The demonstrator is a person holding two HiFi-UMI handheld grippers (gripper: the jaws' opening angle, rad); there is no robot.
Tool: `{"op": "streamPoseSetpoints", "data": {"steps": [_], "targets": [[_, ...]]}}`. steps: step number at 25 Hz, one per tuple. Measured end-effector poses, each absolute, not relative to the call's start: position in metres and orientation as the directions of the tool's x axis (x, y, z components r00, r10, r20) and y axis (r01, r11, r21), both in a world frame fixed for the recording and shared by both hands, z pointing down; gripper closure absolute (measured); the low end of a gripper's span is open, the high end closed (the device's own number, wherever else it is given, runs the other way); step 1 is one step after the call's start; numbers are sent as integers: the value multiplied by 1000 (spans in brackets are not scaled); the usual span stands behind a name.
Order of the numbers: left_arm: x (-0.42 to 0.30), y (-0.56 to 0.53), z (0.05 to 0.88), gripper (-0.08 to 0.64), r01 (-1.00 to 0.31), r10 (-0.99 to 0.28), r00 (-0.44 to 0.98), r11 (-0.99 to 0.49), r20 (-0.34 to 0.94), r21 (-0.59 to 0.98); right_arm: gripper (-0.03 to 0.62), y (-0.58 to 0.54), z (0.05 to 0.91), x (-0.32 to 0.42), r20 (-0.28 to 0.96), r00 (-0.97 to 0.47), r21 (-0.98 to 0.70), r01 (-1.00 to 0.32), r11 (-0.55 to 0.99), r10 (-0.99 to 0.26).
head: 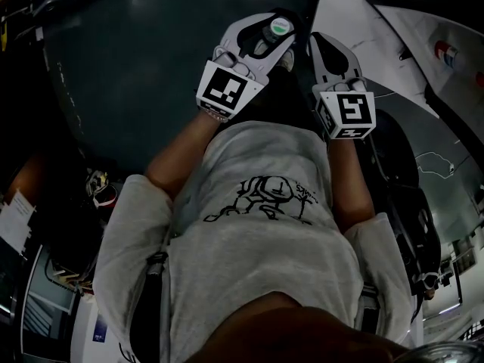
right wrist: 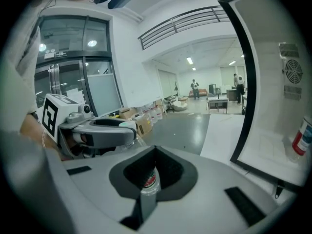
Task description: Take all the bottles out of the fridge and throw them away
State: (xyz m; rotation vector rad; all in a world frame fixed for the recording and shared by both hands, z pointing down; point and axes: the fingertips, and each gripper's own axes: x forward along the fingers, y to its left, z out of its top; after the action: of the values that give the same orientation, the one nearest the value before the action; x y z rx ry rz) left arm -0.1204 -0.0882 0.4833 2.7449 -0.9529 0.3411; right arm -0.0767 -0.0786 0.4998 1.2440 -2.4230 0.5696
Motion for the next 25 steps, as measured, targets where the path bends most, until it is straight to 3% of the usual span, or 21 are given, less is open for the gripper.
{"op": "streamPoseSetpoints", "data": {"steps": [25], "targets": [[-116,-75,560,402,-634,-557,749,-759,359,144,583,-62,561,-76,540,-536,-274,-841,467,-649]]}}
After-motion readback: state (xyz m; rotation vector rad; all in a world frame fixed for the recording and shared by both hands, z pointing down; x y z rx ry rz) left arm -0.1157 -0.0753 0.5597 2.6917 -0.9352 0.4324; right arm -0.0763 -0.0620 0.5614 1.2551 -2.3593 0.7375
